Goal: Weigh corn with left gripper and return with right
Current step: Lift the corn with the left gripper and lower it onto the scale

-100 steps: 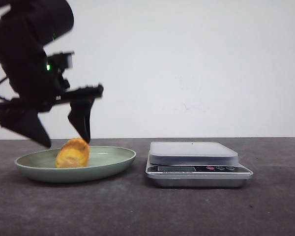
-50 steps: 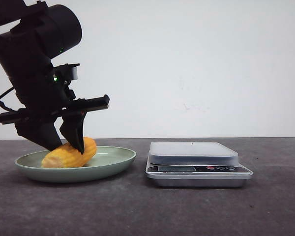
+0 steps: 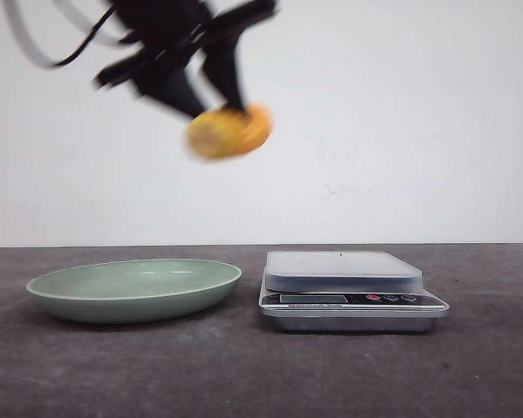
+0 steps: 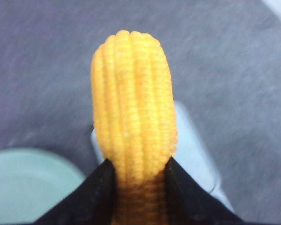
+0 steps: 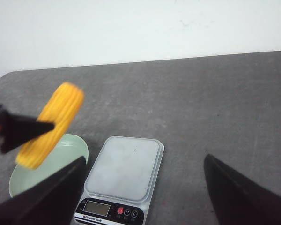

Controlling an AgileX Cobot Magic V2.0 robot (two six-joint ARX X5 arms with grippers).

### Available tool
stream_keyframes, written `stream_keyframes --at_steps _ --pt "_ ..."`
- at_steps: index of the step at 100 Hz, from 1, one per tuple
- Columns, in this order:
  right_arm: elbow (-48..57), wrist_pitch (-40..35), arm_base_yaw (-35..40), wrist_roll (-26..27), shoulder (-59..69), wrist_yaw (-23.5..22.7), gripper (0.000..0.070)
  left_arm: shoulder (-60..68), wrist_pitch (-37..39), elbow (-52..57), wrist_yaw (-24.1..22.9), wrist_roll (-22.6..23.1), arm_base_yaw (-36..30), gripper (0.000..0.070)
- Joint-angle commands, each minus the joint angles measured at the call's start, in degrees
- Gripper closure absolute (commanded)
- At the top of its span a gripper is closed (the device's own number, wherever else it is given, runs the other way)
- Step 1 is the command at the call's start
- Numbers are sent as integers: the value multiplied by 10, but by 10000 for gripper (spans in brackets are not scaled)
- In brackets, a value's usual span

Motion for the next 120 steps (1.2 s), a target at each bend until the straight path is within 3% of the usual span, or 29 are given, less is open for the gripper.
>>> stream_keyframes --at_steps 1,43,77,85,93,98,115,120 --pt "10 4 2 -7 3 0 201 40 -10 34 -3 -4 -10 693" --pt "10 3 2 -6 3 0 201 197 12 93 -3 -59 -39 693" --pt "10 -12 2 -7 3 0 200 237 14 93 -2 -63 -49 688" --pt "10 -21 2 -7 3 0 200 237 16 93 -3 -63 -50 607" --pt "10 -25 2 -7 3 0 200 237 19 93 -3 -63 -51 362" --pt "10 -25 2 -7 3 0 200 237 16 93 -3 -63 -51 265" --pt "10 -25 2 -7 3 0 200 235 11 94 -2 -54 -53 246" --pt "10 -25 2 -7 3 0 200 226 11 94 -2 -49 -53 196"
